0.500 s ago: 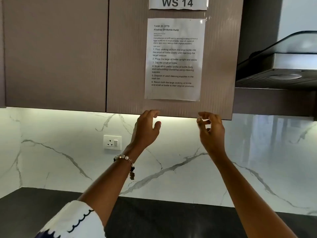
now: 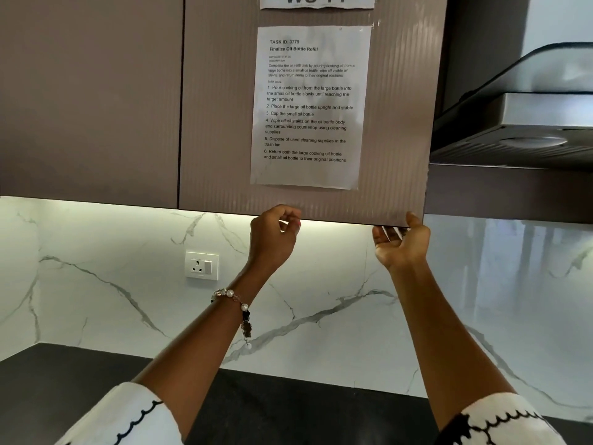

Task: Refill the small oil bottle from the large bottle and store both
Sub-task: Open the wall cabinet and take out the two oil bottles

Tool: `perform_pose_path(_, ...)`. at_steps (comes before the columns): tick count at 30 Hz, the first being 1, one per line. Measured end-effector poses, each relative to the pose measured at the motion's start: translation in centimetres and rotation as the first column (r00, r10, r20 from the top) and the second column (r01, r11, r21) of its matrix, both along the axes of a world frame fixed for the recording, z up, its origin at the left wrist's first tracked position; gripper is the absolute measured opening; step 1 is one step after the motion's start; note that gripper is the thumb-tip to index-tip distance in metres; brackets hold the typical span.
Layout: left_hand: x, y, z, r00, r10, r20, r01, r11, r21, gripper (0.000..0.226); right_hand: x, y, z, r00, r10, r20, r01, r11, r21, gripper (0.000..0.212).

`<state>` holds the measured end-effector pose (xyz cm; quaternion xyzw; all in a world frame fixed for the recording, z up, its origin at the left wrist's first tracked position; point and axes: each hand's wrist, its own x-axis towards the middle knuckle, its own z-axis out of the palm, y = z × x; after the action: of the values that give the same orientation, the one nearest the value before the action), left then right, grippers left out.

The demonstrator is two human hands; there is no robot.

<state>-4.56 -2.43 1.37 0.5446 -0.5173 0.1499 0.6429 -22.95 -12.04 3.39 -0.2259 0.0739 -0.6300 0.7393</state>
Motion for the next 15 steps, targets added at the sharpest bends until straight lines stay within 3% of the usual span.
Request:
perform_pose_path(4,-1.8,1.1,0.1,1.0,-0.02,0.02,0.02,1.0,-0.017,0.011,-0.8,0.8,-0.5,1.0,0.023,-0.01,-0.023,0.999,0.029,0.021)
perform_pose_path(7,-3.3,2.7,0.1,0.997,-0.045,0.06,0.048,0.997,-0.056,0.012,-1.6,3.5,-1.0,1.0,-0.008,0.009,0.008,1.0,0.007,0.024)
perform_pose_path(15,-7.1,10.8,0.9,0.959,-0.17,0.229,0.202,0.971,-0.127,0.022,-0.9,16.0,-4.3,0.975,-0.219,0.03,0.219,0.936,-0.277,0.024)
